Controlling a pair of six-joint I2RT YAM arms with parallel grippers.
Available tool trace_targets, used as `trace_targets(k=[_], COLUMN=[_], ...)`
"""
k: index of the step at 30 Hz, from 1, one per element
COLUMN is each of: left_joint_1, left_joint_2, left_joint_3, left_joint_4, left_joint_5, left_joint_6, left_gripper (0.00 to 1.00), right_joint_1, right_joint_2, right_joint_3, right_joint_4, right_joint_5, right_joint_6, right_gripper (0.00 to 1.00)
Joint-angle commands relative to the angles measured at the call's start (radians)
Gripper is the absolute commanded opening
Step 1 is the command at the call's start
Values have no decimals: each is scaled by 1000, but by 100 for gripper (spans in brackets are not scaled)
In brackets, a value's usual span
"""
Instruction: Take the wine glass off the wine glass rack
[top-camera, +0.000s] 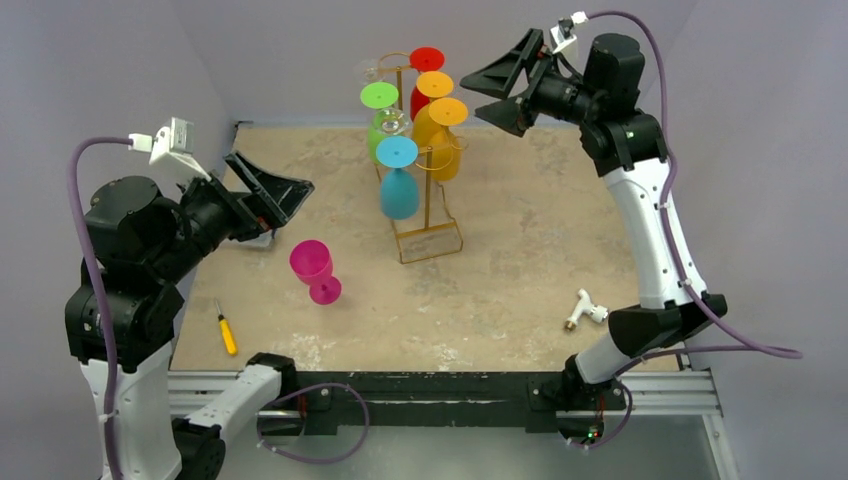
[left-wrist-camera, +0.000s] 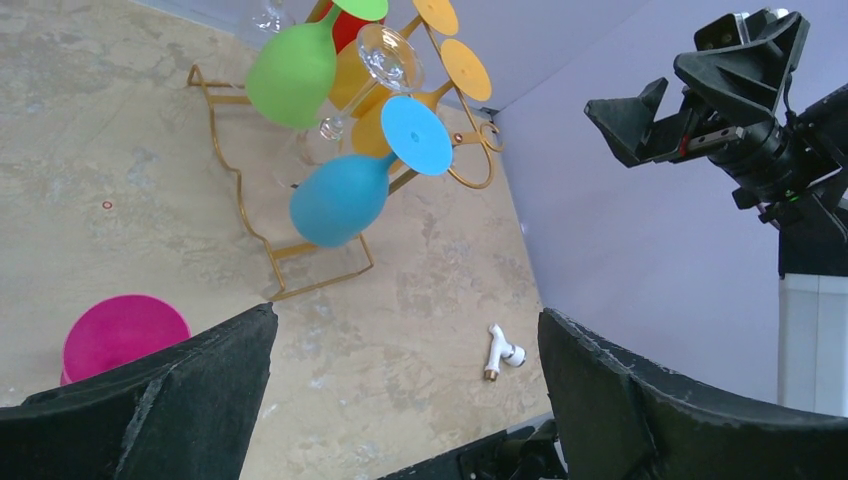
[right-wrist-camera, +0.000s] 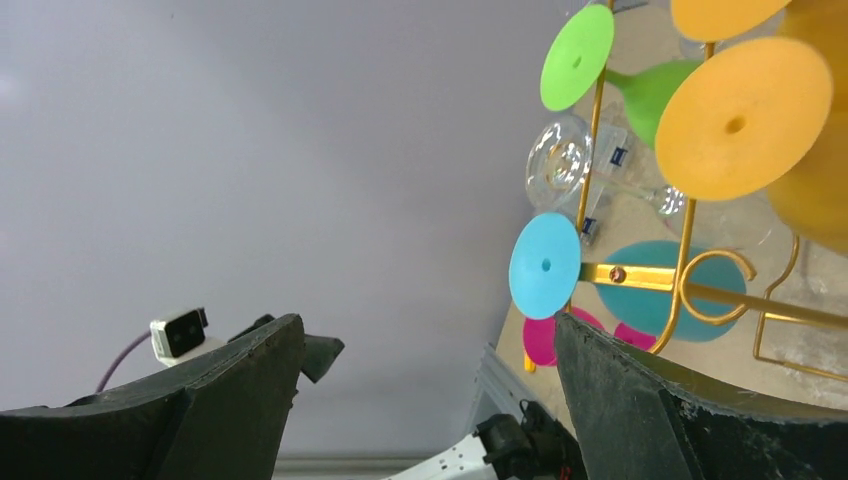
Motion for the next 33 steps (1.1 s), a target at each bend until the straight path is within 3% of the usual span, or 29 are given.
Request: trace_targets(k=[1, 9, 24, 33], left_joint_1=[-3, -3, -3, -3], left_joint_2=[-18, -54, -68, -59], left_joint_3=[29, 9, 9, 24], left_joint_4=[3, -24, -49, -60], left_joint_5=[-2, -32, -37, -36], left_joint_6=[19, 6, 0, -9], left_gripper=[100, 100, 99, 99], right_joint_1=[-47, -126, -150, -164], right_joint_2=[19, 82, 188, 212], right_joint_3=[58, 49, -46, -77], right_joint_4=[77, 74, 296, 312], right_joint_5=[-61, -77, -150, -158], right_joint_6=[31, 56, 100, 69], right_gripper=[94, 88, 66, 64])
